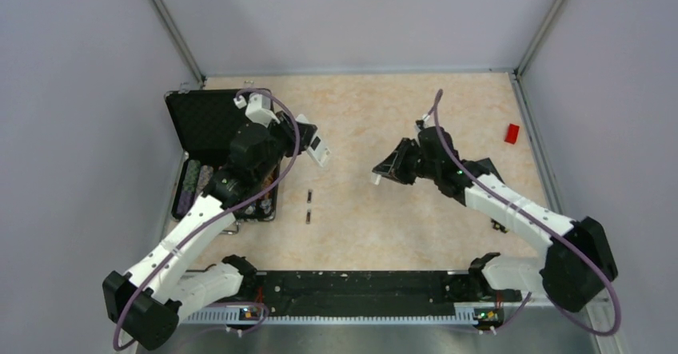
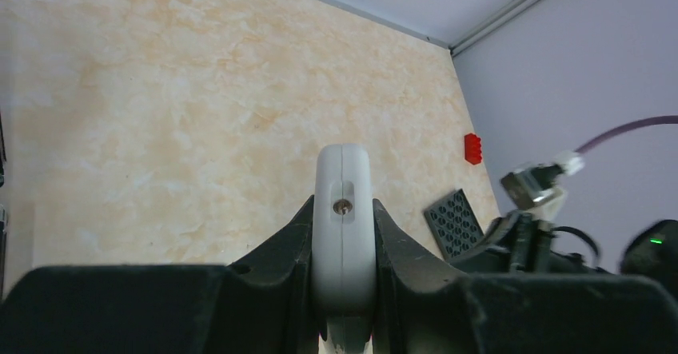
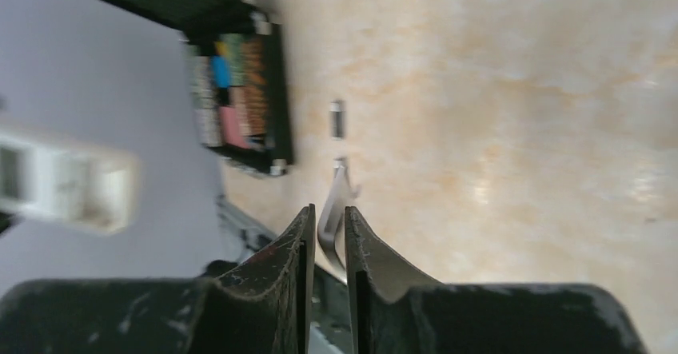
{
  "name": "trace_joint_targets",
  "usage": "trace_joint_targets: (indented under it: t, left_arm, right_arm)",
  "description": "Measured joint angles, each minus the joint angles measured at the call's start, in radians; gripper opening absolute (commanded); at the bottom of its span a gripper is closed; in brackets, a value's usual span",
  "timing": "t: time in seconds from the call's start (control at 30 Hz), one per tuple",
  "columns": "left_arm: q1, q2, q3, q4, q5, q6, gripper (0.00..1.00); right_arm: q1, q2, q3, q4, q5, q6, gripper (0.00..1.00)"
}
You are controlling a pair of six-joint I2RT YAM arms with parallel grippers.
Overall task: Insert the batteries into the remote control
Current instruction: Place the battery cover at the center of the board, then pick up the battery from the center of the board.
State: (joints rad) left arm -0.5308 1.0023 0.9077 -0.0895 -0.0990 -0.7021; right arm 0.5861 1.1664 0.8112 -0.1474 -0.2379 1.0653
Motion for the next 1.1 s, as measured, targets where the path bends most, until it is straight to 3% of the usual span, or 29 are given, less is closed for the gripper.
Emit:
trace_joint_targets:
  t: [0.27, 0.43, 0.6, 0.93, 1.1]
  left_arm:
    - [0.0, -0.077, -0.026, -0.012, -0.019, 0.026, 0.0]
    - [0.002, -0.106, -0.035, -0.049, -0.027, 0.028, 0.0]
    - [0.006, -0.138, -0.035, -0.079, -0.049, 0.037, 0.0]
    - [0.006, -0.261, -0.006, -0.227, -0.18, 0.05, 0.0]
    - [0.006, -0.376, 0.034, -0.301, -0.265, 0.068, 0.0]
  right_arm:
    - [0.0, 0.228, -0.024, -0.121, 0.048, -0.188, 0.19]
    - [0.0, 0.254, -0.039, -0.161, 0.087, -0.224, 0.2]
    - [0.028, 0.259, -0.023, -0.173, 0.11, -0.263, 0.29]
    - [0.354, 0.593, 0.36, -0.201, 0.242, -0.306, 0.38]
    - [0.458, 0.74, 0.475, -0.237, 0.3, -0.294, 0.4]
